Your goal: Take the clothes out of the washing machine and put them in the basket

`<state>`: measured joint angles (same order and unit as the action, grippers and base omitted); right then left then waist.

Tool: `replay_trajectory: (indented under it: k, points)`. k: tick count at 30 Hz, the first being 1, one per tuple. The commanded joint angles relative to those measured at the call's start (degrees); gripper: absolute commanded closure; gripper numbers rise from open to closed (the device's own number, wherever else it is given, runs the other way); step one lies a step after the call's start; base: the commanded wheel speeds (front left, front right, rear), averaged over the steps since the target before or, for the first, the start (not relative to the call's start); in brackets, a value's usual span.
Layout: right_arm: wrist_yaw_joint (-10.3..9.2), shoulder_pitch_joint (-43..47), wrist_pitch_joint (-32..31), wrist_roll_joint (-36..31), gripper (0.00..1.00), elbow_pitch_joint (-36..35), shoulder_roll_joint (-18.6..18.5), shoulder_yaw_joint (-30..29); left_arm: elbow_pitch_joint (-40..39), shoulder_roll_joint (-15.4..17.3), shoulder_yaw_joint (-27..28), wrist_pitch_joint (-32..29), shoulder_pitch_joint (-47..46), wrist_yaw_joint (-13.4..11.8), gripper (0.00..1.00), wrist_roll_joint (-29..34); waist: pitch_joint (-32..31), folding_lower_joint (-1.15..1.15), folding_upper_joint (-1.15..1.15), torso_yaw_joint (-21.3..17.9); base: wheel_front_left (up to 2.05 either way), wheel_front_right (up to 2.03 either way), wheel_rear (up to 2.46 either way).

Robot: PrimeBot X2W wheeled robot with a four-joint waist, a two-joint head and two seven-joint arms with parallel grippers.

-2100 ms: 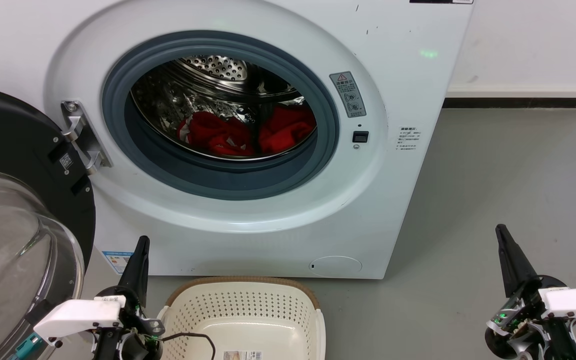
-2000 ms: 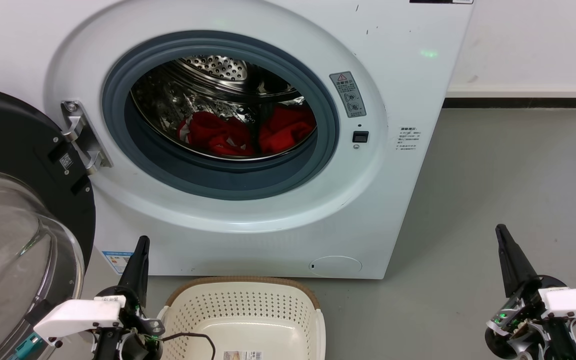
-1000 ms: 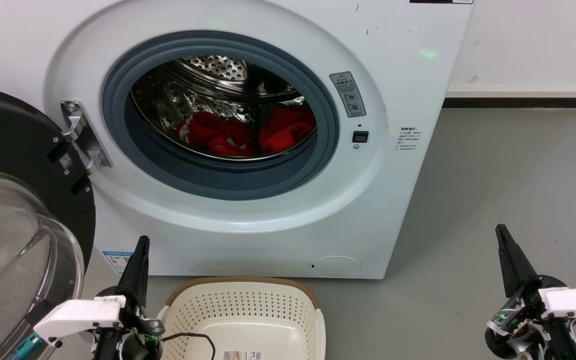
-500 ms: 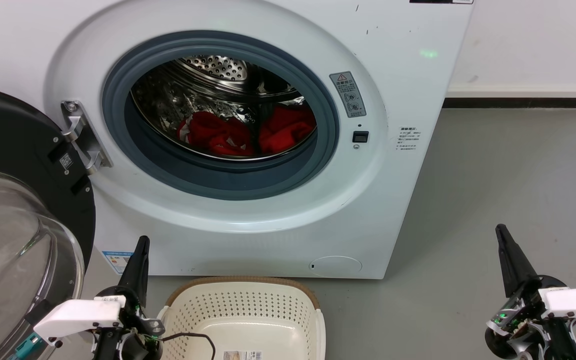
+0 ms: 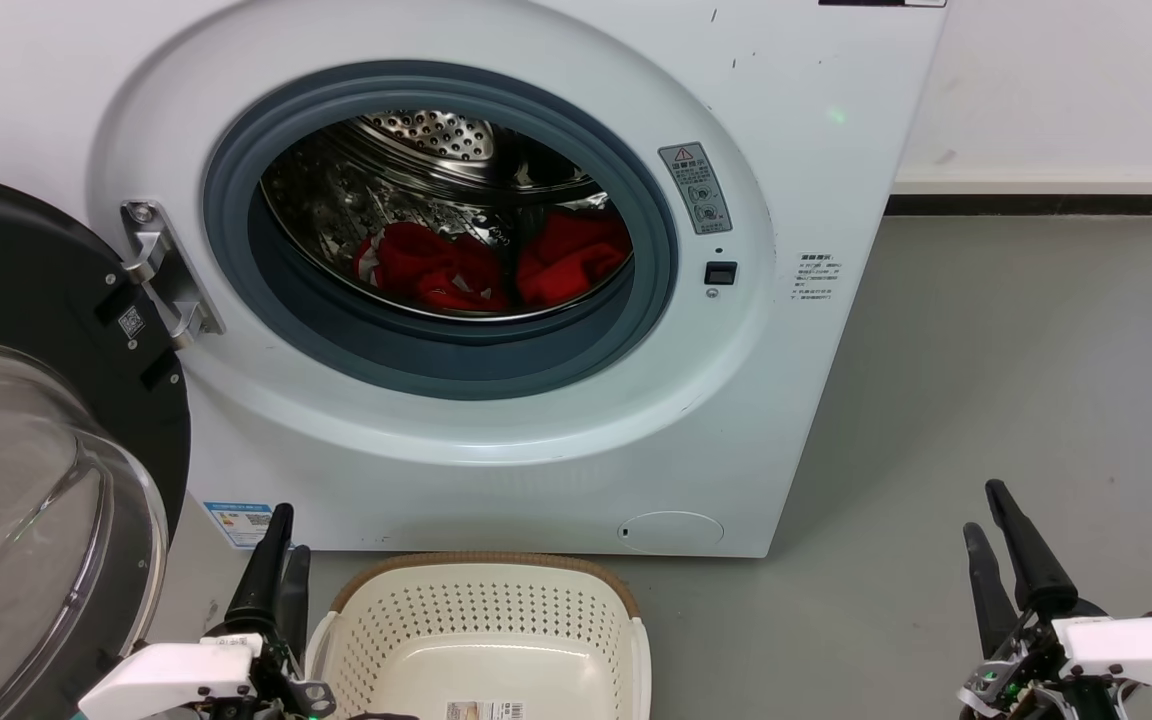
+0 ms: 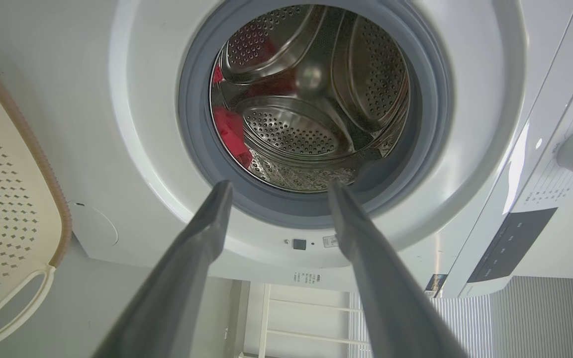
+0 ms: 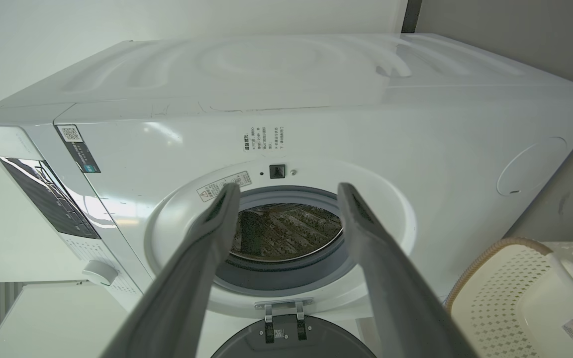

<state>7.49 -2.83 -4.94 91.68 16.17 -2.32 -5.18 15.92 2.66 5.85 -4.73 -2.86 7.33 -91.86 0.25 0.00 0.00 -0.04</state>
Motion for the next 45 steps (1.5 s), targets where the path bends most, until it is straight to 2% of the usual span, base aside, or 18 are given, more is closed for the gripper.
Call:
replay_trajectory:
  k: [1,10,18,25,30,35,39,45]
  points:
    - [0.0,-0.7,0.83,-0.43,0.0,-1.5,-0.2,0.42,-1.61,0.1,-0.13,0.7,-0.59,0.05,0.0,0.59,0.02,0.0,0.0,-0.01,0.0,0.0,0.0]
    - [0.0,-0.49,3.24,-4.43,0.0,-1.57,-0.26,0.06,-2.68,0.12,0.51,3.12,0.11,0.07,0.0,4.0,0.1,0.0,0.0,-0.07,0.0,0.0,0.0]
    - [0.0,-0.98,5.19,-13.98,0.0,-2.34,-0.31,-0.82,-2.93,0.14,3.56,5.05,-0.09,0.08,0.0,10.08,0.26,0.0,0.0,-0.17,0.0,0.0,0.0]
    - [0.0,-1.41,6.79,-25.55,0.0,-5.08,-0.36,-1.4,-4.25,0.14,6.73,6.61,-0.89,-0.72,0.0,17.97,0.5,0.0,0.0,-0.27,0.0,0.0,0.0]
    - [0.0,-1.45,7.81,-35.14,0.0,-8.63,-0.39,-1.0,-7.8,0.16,6.55,7.65,-0.72,-2.38,0.0,24.72,0.79,0.0,0.0,-0.35,0.0,0.0,0.0]
    - [0.0,-1.28,8.82,-45.01,0.0,-12.2,-0.41,0.39,-11.74,0.17,4.24,8.67,0.21,-6.12,0.0,32.53,1.05,0.0,0.0,-0.42,0.0,0.0,0.0]
    - [0.0,-0.84,9.6,-51.19,0.0,-14.18,-0.44,1.13,-14.5,0.18,1.66,9.42,0.97,-8.14,0.0,38.23,1.17,0.0,0.0,-0.46,0.0,0.0,0.0]
    - [0.0,-0.31,10.74,-58.68,0.0,-15.6,-0.47,2.42,-16.26,0.19,-1.53,10.53,2.09,-8.55,0.0,43.94,1.27,0.0,0.0,-0.57,0.0,0.0,0.0]
